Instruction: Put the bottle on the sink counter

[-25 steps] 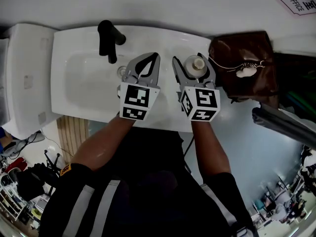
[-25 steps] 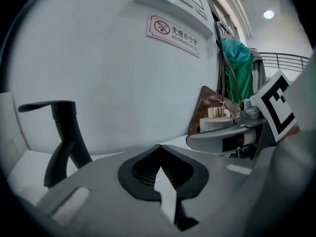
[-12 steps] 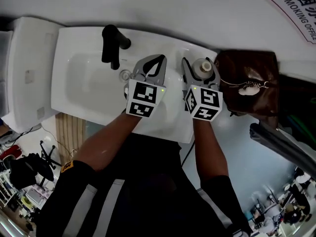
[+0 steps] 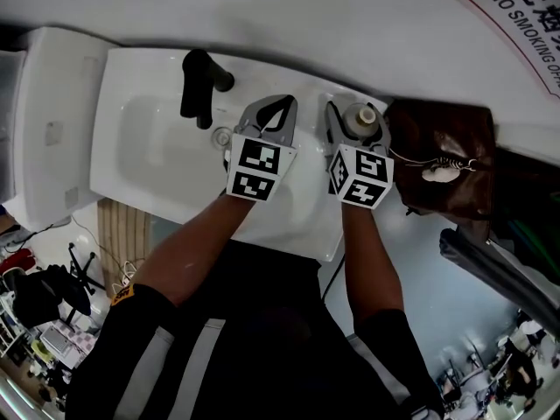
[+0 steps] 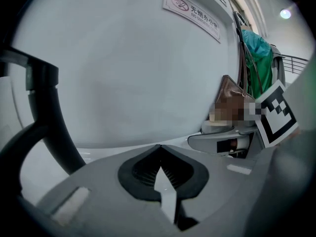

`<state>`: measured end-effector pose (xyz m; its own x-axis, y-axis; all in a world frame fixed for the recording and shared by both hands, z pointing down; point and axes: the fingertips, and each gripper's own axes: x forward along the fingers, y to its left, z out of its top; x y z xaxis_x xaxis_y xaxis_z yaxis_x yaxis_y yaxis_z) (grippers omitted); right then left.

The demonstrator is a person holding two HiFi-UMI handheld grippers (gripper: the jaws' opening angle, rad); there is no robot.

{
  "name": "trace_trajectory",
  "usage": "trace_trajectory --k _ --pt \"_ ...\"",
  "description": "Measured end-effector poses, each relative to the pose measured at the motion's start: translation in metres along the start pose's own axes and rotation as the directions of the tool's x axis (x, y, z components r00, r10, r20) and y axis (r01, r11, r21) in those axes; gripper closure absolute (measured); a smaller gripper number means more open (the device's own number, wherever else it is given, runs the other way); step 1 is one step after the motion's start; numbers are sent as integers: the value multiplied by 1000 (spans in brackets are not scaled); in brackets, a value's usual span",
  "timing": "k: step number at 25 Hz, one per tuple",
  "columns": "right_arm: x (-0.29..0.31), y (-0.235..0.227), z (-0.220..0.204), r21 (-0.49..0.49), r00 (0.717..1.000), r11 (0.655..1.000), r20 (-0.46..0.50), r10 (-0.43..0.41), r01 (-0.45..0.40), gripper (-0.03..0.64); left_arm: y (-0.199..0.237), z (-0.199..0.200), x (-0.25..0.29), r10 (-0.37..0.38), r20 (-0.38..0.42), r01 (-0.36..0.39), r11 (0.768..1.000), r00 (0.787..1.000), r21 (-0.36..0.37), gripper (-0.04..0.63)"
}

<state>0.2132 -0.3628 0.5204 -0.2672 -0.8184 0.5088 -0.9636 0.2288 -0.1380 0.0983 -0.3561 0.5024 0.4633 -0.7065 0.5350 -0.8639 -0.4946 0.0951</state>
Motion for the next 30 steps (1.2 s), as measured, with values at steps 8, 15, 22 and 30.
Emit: trace_trajectory --k 8,15,22,30 --pt "11 -4 -9 -25 999 1000 -36 -5 5 276 -4 6 12 -9 3 9 1000 1000 -12 597" --pt "18 -5 -6 -43 999 999 -32 -9 8 276 -2 7 16 -8 0 8 1000 1000 -30 597" --pt "19 -5 -6 -48 999 999 -38 -6 4 273 -5 7 18 -18 -6 18 999 1000 -37 597" --pt "19 -4 -12 -60 997 998 -72 -16 11 275 -6 3 16 -26 -19 25 999 999 -30 597"
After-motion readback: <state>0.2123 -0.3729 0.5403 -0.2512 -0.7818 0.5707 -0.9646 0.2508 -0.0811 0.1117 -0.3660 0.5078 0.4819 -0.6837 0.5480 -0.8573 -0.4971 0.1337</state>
